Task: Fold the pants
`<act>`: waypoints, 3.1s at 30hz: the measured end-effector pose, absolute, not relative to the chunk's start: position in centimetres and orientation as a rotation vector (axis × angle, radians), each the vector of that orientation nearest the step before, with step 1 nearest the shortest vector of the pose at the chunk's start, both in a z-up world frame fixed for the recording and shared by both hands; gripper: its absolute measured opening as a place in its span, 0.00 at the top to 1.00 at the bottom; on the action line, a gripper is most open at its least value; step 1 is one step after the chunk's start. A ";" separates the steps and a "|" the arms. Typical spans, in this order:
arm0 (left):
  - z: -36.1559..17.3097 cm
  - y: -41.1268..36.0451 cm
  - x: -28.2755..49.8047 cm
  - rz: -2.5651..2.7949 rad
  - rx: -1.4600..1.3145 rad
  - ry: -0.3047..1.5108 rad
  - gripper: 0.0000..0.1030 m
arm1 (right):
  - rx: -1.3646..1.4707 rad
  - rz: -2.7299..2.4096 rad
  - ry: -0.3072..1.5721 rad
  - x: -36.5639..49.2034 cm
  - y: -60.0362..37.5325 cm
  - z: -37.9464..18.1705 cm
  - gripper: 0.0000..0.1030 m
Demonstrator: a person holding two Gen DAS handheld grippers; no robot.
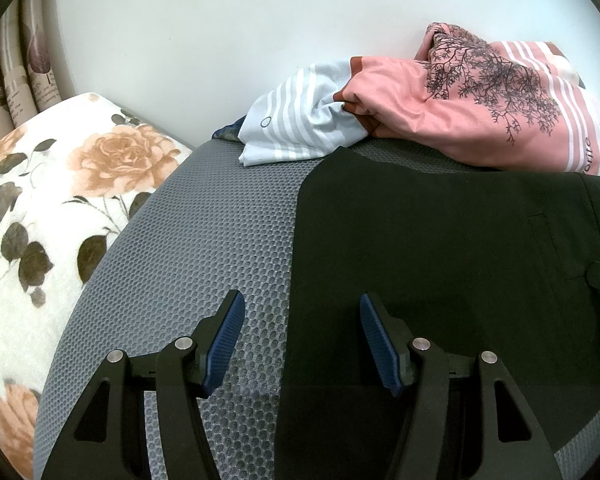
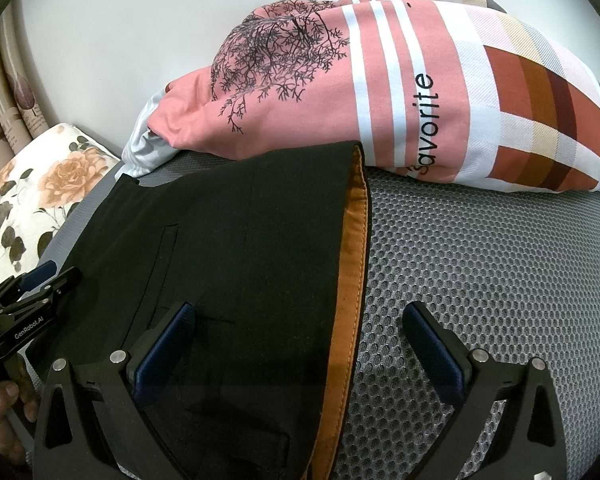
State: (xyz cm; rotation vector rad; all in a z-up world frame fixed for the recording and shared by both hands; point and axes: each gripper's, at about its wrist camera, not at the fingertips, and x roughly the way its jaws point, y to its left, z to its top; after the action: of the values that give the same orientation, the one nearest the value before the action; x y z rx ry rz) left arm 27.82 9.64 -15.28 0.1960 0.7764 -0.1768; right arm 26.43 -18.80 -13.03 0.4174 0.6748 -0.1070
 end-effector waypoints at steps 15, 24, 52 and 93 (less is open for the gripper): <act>-15.2 10.0 28.1 -0.170 0.199 0.773 0.37 | 0.416 -0.106 0.676 26.5 -18.8 -13.0 0.00; -15.2 10.2 28.4 -0.169 0.206 0.768 0.34 | 0.416 -0.103 0.677 26.7 -18.8 -13.1 0.00; -14.8 9.6 27.3 -0.137 0.248 0.717 0.11 | 0.423 -0.097 0.670 26.5 -19.1 -12.9 0.00; -7.5 9.0 20.5 -0.056 0.213 0.494 0.00 | 0.386 0.033 0.493 16.9 -14.5 -4.4 0.00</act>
State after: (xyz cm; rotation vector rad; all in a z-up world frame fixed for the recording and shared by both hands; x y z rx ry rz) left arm 20.52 9.03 -7.50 0.2126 0.4941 -0.0557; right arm 16.92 -14.49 -4.37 0.3862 0.4927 0.0333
